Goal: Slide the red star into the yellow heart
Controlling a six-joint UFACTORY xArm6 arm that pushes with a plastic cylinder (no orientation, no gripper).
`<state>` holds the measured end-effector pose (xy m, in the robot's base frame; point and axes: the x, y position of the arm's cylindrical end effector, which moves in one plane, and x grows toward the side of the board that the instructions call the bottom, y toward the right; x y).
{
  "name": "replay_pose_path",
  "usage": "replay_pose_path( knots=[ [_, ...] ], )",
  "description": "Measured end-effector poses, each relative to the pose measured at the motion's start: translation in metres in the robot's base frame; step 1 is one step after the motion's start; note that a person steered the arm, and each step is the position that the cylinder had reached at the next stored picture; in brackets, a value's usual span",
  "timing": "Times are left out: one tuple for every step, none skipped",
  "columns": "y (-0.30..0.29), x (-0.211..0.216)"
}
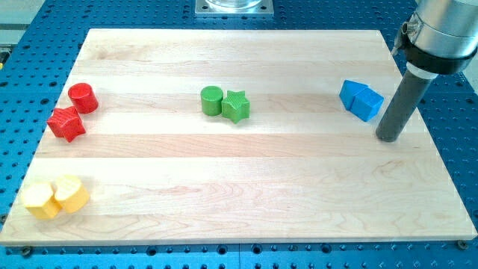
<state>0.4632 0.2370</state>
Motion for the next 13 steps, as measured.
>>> replay_pose_path(
  knots=[
    [-0.013,0.018],
    [-0.043,0.036],
    [-0.091,0.055],
    [-0.142,0.071],
    [-0.203,0.027],
    [-0.303,-0.05],
    [-0.387,-0.114],
    [-0.43,-0.159],
    [-0.499,-0.154],
    [-0.517,-0.115],
    [-0.514,-0.07],
    [-0.514,-0.025],
    [-0.507,0.01]
  ],
)
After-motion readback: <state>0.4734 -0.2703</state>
